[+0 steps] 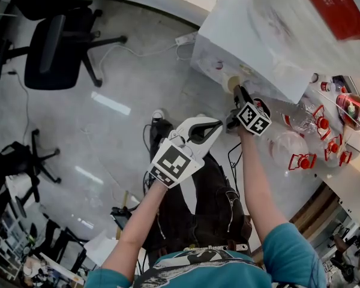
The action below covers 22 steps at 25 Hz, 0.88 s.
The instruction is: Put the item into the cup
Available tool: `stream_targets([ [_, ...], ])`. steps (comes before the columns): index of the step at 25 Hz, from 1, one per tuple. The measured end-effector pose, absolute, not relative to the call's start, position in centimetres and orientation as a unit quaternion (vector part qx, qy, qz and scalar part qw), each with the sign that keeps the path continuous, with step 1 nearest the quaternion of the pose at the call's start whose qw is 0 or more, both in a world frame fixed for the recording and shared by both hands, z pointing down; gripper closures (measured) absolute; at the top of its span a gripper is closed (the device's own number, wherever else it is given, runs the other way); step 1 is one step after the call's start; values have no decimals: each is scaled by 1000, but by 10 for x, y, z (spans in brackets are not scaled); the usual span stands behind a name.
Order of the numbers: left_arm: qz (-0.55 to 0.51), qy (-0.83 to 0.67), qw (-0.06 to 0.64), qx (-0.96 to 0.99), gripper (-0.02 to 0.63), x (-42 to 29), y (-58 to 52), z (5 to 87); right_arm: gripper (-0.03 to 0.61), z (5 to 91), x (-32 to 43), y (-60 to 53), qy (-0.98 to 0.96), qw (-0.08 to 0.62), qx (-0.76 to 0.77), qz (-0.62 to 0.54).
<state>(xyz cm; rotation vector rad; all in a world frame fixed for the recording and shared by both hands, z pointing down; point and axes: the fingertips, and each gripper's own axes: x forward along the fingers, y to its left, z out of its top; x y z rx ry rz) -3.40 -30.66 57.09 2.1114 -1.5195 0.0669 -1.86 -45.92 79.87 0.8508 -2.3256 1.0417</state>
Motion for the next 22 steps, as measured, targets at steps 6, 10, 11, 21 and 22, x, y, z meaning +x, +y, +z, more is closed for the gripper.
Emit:
stream_targets([
  [6,28,-564,270,780,609,-35,-305,573,462,798,-20,-457,-844,224,300,385],
  [10,30,-569,271,776,609,-38,-304,574,451,796,-19,-454,-847,232,291,380],
  [11,31,-569,271,776,609,-39,-305,575,451,796,-19,-453,-847,232,290,380],
  [21,38,-574,260,775,609,-42,-309,567,454,773,-11,-426,-870,246,240,353],
  [22,38,-574,258,776,609,-42,-310,565,457,767,-9,-421,-874,248,233,348],
])
